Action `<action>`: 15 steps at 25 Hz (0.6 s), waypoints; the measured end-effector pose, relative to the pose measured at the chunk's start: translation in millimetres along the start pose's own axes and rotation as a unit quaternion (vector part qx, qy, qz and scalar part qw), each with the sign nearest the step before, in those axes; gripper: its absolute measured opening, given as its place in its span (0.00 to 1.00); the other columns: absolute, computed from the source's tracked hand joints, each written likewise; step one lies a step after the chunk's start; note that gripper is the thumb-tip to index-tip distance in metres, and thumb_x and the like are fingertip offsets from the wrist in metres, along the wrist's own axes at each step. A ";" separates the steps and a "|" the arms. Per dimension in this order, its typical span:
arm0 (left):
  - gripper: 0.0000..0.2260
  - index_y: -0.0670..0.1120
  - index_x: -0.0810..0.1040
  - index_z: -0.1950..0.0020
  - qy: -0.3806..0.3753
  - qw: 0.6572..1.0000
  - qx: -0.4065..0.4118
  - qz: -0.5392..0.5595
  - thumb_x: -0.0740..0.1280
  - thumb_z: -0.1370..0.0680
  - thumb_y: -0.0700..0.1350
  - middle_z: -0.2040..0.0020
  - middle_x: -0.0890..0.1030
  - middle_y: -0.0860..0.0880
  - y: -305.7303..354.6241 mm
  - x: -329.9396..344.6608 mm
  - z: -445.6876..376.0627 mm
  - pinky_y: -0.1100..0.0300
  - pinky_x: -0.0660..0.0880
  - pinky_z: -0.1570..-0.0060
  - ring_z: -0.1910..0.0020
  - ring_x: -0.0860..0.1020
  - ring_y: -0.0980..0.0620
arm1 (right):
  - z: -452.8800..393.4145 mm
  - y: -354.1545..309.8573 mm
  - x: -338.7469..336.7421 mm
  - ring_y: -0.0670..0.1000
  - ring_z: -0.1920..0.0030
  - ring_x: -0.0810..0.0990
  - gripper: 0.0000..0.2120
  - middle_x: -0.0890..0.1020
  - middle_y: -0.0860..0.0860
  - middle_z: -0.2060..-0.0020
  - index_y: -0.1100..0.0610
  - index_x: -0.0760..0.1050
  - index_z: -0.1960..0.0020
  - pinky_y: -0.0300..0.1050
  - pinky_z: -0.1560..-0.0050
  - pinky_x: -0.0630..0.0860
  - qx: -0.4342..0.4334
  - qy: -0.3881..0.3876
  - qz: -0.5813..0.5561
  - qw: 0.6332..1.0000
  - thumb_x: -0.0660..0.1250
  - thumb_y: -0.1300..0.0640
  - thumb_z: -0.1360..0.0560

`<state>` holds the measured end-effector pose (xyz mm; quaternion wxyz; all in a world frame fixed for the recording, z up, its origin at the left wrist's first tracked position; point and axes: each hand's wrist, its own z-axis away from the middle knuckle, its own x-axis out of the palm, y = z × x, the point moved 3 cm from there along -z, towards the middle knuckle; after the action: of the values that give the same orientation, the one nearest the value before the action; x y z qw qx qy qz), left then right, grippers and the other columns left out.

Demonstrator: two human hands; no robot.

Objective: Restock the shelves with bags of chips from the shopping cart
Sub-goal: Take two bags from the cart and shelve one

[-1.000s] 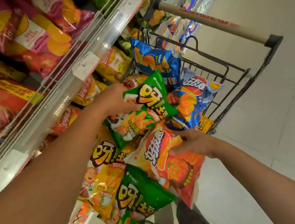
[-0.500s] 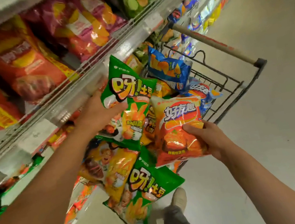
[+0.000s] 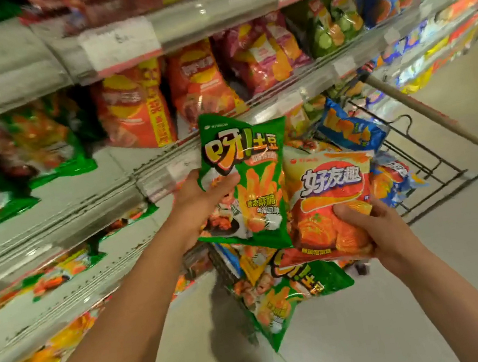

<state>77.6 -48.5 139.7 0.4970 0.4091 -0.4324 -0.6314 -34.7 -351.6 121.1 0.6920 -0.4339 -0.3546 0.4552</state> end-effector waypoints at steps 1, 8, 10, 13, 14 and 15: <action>0.30 0.56 0.71 0.31 0.019 1.000 -0.007 0.010 0.76 0.29 0.61 0.46 0.81 0.64 -1.7 -7.1 11.8 0.68 0.72 0.58 0.45 0.80 0.61 | 0.3 -1.6 4.3 0.57 0.50 0.87 0.20 0.87 0.52 0.47 0.50 0.81 0.40 0.56 0.55 0.85 -0.004 -0.015 0.006 1.000 0.77 0.59 0.30; 0.46 0.58 0.56 0.19 0.119 0.991 -0.057 0.005 0.74 0.31 0.68 0.26 0.72 0.52 -37.0 -25.7 106.5 0.52 0.70 0.33 0.31 0.74 0.50 | 19.7 15.4 21.6 0.56 0.51 0.88 0.20 0.87 0.52 0.47 0.48 0.80 0.38 0.55 0.56 0.85 -0.016 -0.127 0.021 0.992 0.77 0.57 0.29; 0.43 0.58 0.61 0.22 0.139 0.988 -0.066 0.002 0.74 0.32 0.69 0.29 0.75 0.54 -51.6 -24.7 139.1 0.51 0.73 0.35 0.33 0.76 0.51 | 30.7 28.9 23.2 0.56 0.51 0.88 0.18 0.88 0.52 0.48 0.49 0.81 0.40 0.58 0.52 0.84 -0.007 -0.144 0.020 0.989 0.76 0.58 0.29; 0.26 0.58 0.71 0.33 0.150 0.985 -0.082 0.030 0.74 0.27 0.62 0.42 0.84 0.59 -81.4 -27.9 184.8 0.58 0.79 0.47 0.46 0.84 0.58 | 49.3 51.4 26.7 0.57 0.51 0.88 0.18 0.88 0.52 0.48 0.49 0.81 0.41 0.60 0.51 0.84 0.014 -0.148 0.038 0.988 0.77 0.58 0.30; 0.23 0.59 0.72 0.34 0.159 0.982 -0.088 0.043 0.74 0.26 0.59 0.45 0.86 0.60 -91.5 -31.2 200.6 0.61 0.80 0.51 0.50 0.85 0.60 | 55.9 57.4 29.8 0.57 0.51 0.88 0.18 0.88 0.52 0.48 0.49 0.82 0.42 0.59 0.51 0.84 0.020 -0.153 0.044 0.987 0.78 0.57 0.31; 0.20 0.62 0.72 0.35 0.169 0.979 -0.099 0.054 0.74 0.25 0.57 0.50 0.86 0.64 -103.8 -36.5 212.8 0.65 0.80 0.57 0.53 0.85 0.63 | 60.9 62.2 32.8 0.57 0.51 0.88 0.18 0.88 0.52 0.49 0.49 0.82 0.43 0.58 0.52 0.84 0.024 -0.158 0.050 0.986 0.78 0.57 0.32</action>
<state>-146.0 30.7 106.0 0.6340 0.4346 -0.2989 -0.5655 -97.7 -291.0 89.5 0.6138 -0.3571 -0.4268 0.5600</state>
